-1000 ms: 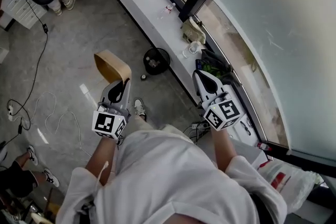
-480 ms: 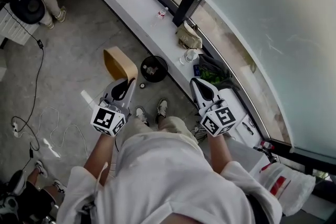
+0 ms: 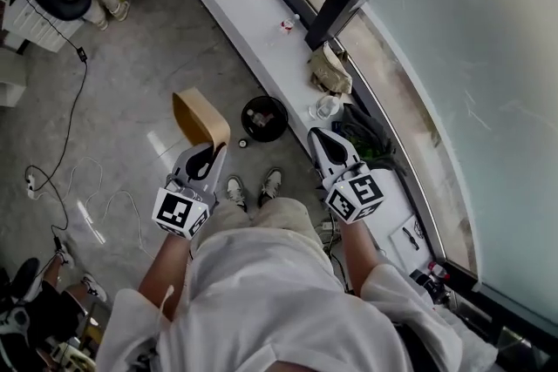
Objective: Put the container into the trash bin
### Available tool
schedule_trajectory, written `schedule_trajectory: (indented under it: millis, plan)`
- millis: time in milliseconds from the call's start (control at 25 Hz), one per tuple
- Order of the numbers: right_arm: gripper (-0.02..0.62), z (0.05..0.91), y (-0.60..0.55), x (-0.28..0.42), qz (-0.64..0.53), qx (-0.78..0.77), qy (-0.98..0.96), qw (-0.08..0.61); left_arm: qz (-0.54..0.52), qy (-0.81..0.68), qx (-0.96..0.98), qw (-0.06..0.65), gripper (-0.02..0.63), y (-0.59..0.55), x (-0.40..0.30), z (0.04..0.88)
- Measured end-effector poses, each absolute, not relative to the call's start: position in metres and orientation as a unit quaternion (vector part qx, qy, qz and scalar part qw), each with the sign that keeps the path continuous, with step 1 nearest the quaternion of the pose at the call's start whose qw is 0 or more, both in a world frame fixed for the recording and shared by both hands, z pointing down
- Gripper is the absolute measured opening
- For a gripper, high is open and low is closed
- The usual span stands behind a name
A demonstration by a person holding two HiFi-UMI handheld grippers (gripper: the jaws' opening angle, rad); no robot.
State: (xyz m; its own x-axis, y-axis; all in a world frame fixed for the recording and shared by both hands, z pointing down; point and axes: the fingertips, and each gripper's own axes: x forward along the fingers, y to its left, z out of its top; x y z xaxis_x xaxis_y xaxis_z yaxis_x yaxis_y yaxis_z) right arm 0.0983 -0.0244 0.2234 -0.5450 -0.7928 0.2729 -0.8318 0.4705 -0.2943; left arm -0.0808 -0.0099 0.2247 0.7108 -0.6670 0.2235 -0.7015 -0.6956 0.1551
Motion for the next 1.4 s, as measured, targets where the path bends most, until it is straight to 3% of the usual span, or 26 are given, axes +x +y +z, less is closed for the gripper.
schedule_trajectory:
  millis: [560,1400]
  plan:
    - [0.0,0.336,-0.053,0.091,0.237,0.447,-0.857,0.099,0.12,-0.358,0.913,0.156,0.023,-0.057,-0.054,0.341]
    - [0.0,0.563,-0.043,0.072,0.276,0.44,-0.846,0.117,0.241,-0.26,0.916,0.189,0.023,-0.041,-0.005,0.655]
